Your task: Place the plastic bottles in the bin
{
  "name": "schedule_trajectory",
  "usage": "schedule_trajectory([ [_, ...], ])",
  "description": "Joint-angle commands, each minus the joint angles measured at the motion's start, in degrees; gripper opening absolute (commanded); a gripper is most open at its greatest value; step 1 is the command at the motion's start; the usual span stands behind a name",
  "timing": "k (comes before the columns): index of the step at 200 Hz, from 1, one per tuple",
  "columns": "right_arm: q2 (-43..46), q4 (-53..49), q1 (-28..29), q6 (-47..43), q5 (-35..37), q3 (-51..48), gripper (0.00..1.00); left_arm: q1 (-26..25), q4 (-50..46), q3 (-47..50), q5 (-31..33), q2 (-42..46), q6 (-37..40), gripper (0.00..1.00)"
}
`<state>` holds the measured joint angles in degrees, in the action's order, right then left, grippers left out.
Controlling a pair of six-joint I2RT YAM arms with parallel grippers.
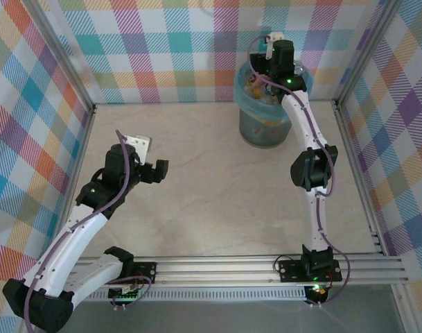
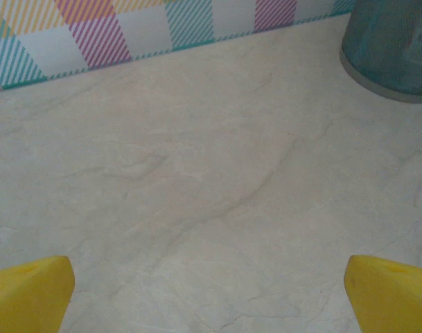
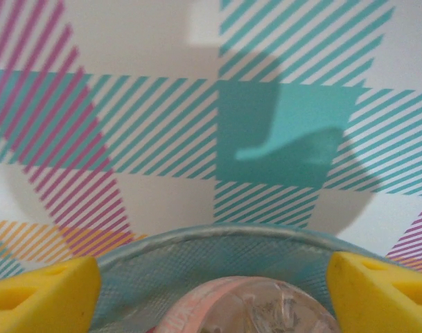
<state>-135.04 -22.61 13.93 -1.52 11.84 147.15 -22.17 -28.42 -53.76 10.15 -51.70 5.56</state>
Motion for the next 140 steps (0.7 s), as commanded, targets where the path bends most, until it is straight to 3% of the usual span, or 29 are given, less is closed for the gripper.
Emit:
schedule_trajectory([
  [1, 1.2, -17.9, 2.8, 6.2, -4.5, -3.1, 0.89, 0.6, 0.1, -0.4, 0.9, 1.7, -0.2, 1.0],
  [48, 7.4, -16.1, 2.8, 8.0, -4.7, 2.6, 1.0, 0.6, -0.3, -1.1, 1.4, 2.8, -0.5, 1.0],
  [87, 14.3, -17.1, 2.8, 8.7, -5.8, 0.1, 1.0, 0.6, -1.5, -3.0, 4.1, 3.6, -3.0, 1.0],
  [115, 23.6, -17.1, 2.8, 9.6, -6.9, -10.5, 1.0, 0.6, -4.5, -6.8, 7.4, 1.2, -7.7, 1.0],
  [140, 38.1, -10.5, 2.9, 10.4, -6.6, -32.0, 1.0, 0.7, -6.3, -9.6, 9.8, -2.2, -14.5, 1.0],
])
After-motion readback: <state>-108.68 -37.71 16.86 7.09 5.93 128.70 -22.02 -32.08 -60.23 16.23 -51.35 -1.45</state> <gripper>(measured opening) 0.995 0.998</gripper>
